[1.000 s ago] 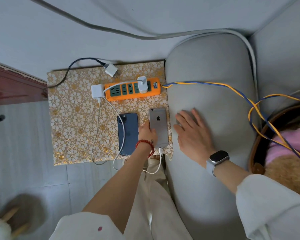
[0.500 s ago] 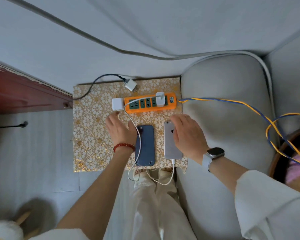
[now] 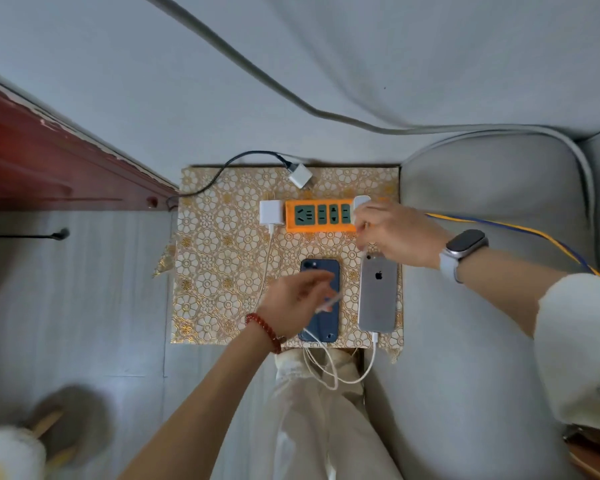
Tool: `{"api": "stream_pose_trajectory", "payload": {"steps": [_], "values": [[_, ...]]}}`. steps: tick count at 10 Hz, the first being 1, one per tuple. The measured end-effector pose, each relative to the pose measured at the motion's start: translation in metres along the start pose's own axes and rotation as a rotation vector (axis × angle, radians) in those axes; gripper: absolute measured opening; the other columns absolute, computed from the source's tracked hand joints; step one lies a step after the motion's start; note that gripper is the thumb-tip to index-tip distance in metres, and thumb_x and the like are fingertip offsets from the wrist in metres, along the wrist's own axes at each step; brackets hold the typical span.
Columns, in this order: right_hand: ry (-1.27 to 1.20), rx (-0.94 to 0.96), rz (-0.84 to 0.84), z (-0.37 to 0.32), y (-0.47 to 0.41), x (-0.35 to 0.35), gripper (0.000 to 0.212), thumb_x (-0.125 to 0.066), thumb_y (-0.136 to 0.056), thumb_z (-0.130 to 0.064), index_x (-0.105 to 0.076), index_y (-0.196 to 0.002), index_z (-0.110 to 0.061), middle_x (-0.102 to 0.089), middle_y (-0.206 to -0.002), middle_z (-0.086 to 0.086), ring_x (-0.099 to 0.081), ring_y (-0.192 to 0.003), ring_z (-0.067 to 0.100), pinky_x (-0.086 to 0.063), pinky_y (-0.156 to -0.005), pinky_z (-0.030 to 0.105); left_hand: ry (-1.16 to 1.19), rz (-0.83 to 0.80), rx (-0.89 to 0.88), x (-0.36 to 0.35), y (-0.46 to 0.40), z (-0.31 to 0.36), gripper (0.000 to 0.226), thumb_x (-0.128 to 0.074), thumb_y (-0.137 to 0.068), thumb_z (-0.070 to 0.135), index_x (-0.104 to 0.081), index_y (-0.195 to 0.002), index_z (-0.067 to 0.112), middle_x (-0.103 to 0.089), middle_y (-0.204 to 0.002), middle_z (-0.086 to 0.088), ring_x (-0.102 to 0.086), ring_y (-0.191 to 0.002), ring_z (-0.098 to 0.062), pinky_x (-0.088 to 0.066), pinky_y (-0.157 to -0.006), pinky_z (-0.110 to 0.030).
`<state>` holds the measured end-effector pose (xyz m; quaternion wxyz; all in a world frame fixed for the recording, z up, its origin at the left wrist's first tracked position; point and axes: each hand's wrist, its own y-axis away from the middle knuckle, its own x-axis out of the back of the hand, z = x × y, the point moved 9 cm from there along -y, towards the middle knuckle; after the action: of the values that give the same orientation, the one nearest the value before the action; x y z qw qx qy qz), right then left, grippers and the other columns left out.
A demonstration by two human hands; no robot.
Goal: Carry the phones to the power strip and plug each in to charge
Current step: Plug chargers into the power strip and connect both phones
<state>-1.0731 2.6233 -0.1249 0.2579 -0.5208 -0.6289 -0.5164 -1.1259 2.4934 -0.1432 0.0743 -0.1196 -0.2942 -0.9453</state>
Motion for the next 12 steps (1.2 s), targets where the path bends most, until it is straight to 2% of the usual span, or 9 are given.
{"api": "stream_pose_trajectory", "payload": {"steps": [1, 2, 4, 5, 7, 8, 9, 11, 12], "values": [[0.355, 0.095, -0.256, -0.004, 0.007, -0.025, 0.027, -0.05, -0.086, -0.007, -0.067, -0.104, -0.018, -0.047, -0.137, 0.004, -0.015, -0.141, 0.026, 0.002, -0.116, 0.047, -0.176, -0.215, 0.113, -0.027, 0.002, -0.023, 0.031, -0.047, -0.091, 0.026, -0.058, -0.117, 0.014, -0.065, -0.118, -0.005, -0.061, -0.102, -0.014, -0.046, -0.087, -0.024], [0.479, 0.132, -0.301, -0.018, 0.005, -0.037, 0.025, -0.049, -0.087, -0.012, -0.065, -0.106, -0.009, -0.041, -0.144, 0.013, -0.006, -0.143, 0.032, 0.01, -0.113, 0.052, -0.235, 0.137, 0.227, 0.014, -0.012, -0.046, 0.032, -0.046, -0.091, 0.02, -0.054, -0.12, 0.011, -0.058, -0.125, -0.009, -0.055, -0.11, -0.019, -0.043, -0.089, -0.027], [0.005, 0.051, -0.39, -0.046, -0.001, -0.055, 0.044, -0.036, -0.089, -0.026, -0.044, -0.132, -0.031, -0.051, -0.136, 0.0, -0.025, -0.139, 0.019, 0.007, -0.115, 0.043, -0.376, 0.383, 0.441, 0.064, -0.042, -0.082, 0.047, -0.047, -0.089, 0.025, -0.034, -0.131, 0.005, -0.041, -0.132, -0.02, -0.04, -0.12, -0.035, -0.037, -0.099, -0.046], [-0.134, -0.111, -0.295, -0.037, -0.006, -0.045, 0.053, -0.024, -0.092, -0.043, -0.068, -0.075, -0.019, -0.069, -0.077, 0.001, -0.06, -0.088, 0.015, -0.011, -0.112, 0.036, -0.234, 0.291, 0.492, 0.051, -0.054, -0.092, 0.042, -0.045, -0.091, 0.025, -0.036, -0.127, 0.005, -0.059, -0.11, -0.018, -0.056, -0.084, -0.026, -0.046, -0.065, -0.034], [0.584, -0.142, -0.495, -0.007, 0.02, -0.067, 0.039, -0.046, -0.071, -0.064, -0.066, -0.067, -0.031, -0.065, -0.066, -0.018, -0.057, -0.071, -0.004, -0.017, -0.097, 0.012, 0.024, 0.598, 0.344, 0.068, -0.037, -0.081, 0.024, -0.04, -0.094, 0.02, -0.054, -0.109, 0.006, -0.06, -0.074, -0.006, -0.045, -0.053, -0.01, -0.034, -0.046, -0.023], [0.513, -0.433, -0.265, 0.016, 0.035, -0.029, 0.041, -0.039, -0.06, -0.071, -0.068, -0.07, -0.043, -0.06, -0.055, -0.027, -0.055, -0.06, -0.014, -0.018, -0.076, 0.002, 0.014, 0.663, 0.205, 0.079, -0.016, -0.065, 0.02, -0.04, -0.093, 0.015, -0.056, -0.103, 0.008, -0.05, -0.063, 0.008, -0.044, -0.052, -0.008, -0.035, -0.045, -0.021], [0.209, -0.123, -0.256, -0.005, 0.013, -0.039, 0.029, -0.043, -0.091, -0.021, -0.048, -0.119, -0.016, -0.064, -0.108, 0.002, -0.057, -0.101, 0.022, -0.038, -0.097, 0.035, 0.024, 0.616, 0.071, 0.073, -0.002, -0.044, 0.017, -0.041, -0.093, 0.01, -0.058, -0.099, 0.008, -0.05, -0.063, 0.009, -0.041, -0.047, -0.004, -0.034, -0.041, -0.008], [-0.325, -0.107, 0.08, -0.036, -0.019, -0.023, 0.082, -0.064, -0.081, -0.034, -0.009, -0.143, -0.028, -0.048, -0.122, 0.008, -0.048, -0.081, 0.014, -0.039, -0.057, 0.024, 0.049, 0.468, -0.156, 0.059, 0.001, 0.006, 0.017, -0.044, -0.09, 0.002, -0.059, -0.097, 0.006, -0.052, -0.064, 0.01, -0.048, -0.049, 0.006, -0.033, -0.046, -0.003], [-0.355, -0.156, 0.23, -0.025, -0.021, -0.01, 0.07, -0.06, -0.084, -0.034, -0.019, -0.141, -0.031, -0.043, -0.121, 0.006, -0.054, -0.086, 0.019, -0.045, -0.051, 0.027, 0.004, 0.415, -0.226, 0.061, -0.003, 0.021, 0.018, -0.044, -0.09, 0.0, -0.061, -0.097, 0.003, -0.051, -0.064, 0.013, -0.051, -0.053, 0.009, -0.033, -0.049, -0.001]]}}
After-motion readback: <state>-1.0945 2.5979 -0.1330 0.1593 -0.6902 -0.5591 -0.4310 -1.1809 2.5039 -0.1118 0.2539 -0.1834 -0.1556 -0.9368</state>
